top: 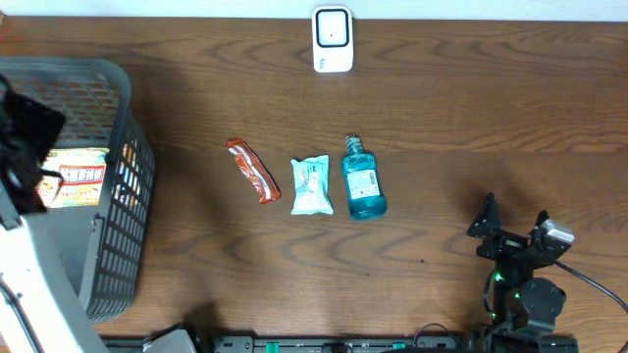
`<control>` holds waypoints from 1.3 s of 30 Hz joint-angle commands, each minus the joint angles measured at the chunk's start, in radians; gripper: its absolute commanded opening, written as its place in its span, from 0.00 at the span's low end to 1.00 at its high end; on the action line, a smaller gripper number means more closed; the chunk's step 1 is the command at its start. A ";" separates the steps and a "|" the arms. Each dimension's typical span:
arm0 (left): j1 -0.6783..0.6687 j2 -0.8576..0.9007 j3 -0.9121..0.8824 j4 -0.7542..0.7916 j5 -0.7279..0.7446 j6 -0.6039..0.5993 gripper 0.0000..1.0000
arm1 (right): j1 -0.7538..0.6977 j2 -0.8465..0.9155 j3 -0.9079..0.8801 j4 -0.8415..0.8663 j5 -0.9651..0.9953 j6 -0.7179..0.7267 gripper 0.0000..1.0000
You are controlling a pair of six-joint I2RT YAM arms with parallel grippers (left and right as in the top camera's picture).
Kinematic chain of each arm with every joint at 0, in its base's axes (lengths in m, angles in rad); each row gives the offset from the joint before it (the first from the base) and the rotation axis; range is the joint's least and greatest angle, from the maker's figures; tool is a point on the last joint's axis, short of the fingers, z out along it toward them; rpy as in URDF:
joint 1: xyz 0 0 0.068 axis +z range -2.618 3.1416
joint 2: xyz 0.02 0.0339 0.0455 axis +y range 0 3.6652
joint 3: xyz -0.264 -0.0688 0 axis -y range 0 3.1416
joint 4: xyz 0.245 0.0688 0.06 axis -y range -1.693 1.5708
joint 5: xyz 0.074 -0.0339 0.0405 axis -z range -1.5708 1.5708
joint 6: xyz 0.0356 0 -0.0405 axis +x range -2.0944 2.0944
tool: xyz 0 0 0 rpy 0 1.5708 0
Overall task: Scan the item barcode
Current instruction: 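Reach the left gripper into the basket and grasp the rice bag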
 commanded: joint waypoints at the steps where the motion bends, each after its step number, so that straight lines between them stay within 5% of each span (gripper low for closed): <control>1: 0.069 0.077 -0.011 -0.005 0.048 -0.089 0.97 | 0.003 -0.005 -0.001 -0.004 0.002 0.013 0.99; 17: 0.103 0.530 -0.151 0.158 0.190 -0.021 0.97 | 0.003 -0.005 -0.001 -0.004 0.002 0.013 0.99; 28: 0.101 0.689 -0.211 0.270 0.205 -0.011 0.97 | 0.003 -0.005 -0.001 -0.004 0.002 0.013 0.99; 30: 0.101 0.699 -0.237 0.270 0.204 -0.010 0.86 | 0.003 -0.005 -0.001 -0.004 0.002 0.013 0.99; 36: 0.101 0.700 -0.344 0.319 0.201 -0.011 0.08 | 0.003 -0.005 -0.001 -0.004 0.002 0.013 0.99; 39: 0.101 0.687 -0.336 0.311 0.202 -0.011 0.07 | 0.003 -0.005 -0.001 -0.004 0.002 0.013 0.99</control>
